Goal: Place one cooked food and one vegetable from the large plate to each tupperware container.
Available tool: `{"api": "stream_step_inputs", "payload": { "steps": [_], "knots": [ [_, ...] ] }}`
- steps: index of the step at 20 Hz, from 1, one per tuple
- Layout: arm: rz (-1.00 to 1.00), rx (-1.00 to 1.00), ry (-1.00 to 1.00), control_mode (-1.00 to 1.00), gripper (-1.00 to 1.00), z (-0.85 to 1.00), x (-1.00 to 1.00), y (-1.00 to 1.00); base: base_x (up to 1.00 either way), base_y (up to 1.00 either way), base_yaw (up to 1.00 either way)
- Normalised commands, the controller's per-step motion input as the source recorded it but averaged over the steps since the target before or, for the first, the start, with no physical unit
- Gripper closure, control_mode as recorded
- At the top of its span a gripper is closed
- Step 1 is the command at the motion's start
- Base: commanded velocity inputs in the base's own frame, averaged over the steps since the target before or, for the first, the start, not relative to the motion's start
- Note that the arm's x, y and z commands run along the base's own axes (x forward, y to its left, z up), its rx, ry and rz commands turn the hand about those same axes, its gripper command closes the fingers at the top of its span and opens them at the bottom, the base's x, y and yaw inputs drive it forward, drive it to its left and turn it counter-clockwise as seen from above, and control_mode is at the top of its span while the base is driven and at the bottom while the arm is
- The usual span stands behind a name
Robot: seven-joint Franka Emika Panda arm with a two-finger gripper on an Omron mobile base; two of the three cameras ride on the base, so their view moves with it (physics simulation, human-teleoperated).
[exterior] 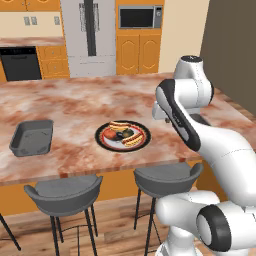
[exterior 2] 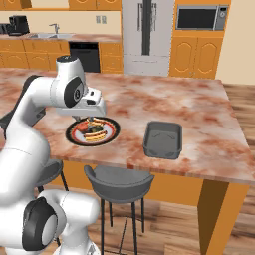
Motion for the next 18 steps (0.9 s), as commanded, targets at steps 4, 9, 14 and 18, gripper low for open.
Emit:
{"api": "stream_step_inputs", "payload": {
  "steps": [4,9,14,18],
  "knots": [
    [0.0,0.02,0.0,-1.0,-1.0,0.0,-0.3,0.1,0.0,0.0,0.0],
    [-0.02,0.14,0.02,-1.0,-1.0,-0.32,-0.17,0.55,0.0,0.0,0.0],
    [-0.12,0.04,0.15,-1.0,-1.0,-0.59,0.35,0.43,0.0,0.0,0.0],
    [-0.16,0.0,0.07,-1.0,-1.0,-0.54,0.45,0.0,0.0,0.0,0.0]
  ]
}}
